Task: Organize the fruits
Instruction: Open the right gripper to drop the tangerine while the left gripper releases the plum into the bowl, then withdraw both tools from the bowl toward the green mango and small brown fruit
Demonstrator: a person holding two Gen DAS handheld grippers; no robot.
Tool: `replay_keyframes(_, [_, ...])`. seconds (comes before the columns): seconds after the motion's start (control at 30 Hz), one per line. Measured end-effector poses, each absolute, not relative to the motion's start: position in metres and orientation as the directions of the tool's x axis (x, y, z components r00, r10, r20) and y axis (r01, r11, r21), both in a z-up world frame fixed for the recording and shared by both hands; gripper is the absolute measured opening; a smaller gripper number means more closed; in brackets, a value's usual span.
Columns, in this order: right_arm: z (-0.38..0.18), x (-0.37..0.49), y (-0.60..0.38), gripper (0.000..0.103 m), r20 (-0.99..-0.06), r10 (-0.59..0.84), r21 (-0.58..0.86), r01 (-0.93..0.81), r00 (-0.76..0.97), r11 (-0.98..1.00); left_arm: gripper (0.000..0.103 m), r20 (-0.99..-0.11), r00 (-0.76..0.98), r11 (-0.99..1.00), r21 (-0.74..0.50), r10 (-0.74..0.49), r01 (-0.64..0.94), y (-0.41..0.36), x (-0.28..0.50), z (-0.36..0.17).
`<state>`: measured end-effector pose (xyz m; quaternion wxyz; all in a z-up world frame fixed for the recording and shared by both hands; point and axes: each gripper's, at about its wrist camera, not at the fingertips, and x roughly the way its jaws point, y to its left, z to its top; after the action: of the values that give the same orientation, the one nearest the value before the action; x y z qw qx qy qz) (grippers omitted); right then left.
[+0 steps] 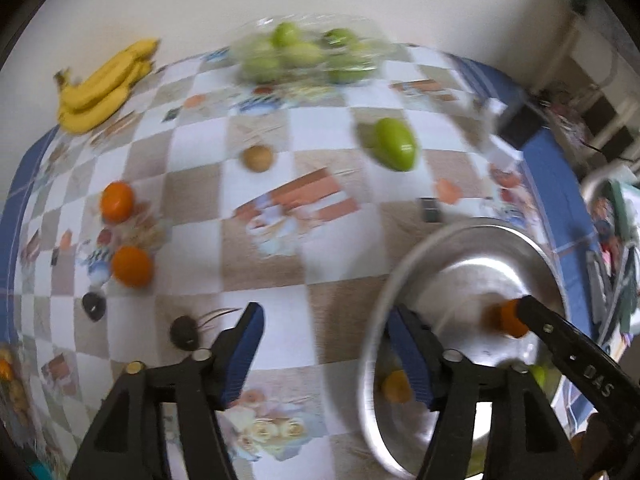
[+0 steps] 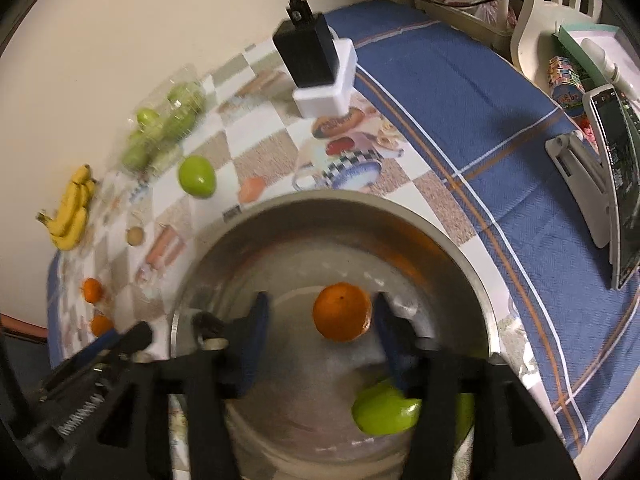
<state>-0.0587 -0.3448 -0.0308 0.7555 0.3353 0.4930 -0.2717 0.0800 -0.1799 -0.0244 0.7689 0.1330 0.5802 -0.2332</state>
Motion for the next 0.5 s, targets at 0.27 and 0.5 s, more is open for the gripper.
replay_keyframes(0.27, [-0.039, -0.048, -0.336, 0.081, -0.949, -0.107, 0.15, 0.72, 0.298, 0.678, 0.097, -0.967, 0.212, 0.918, -0.045, -0.139, 0.395, -0.144, 0.096, -0.042])
replay_keyframes(0.5, [-0.038, -0.043, -0.327, 0.092, -0.949, -0.129, 0.114, 0.695, 0.287, 0.709, 0.103, -0.966, 0.24, 0.933, -0.003, -0.096, 0.36, -0.129, 0.097, -0.046])
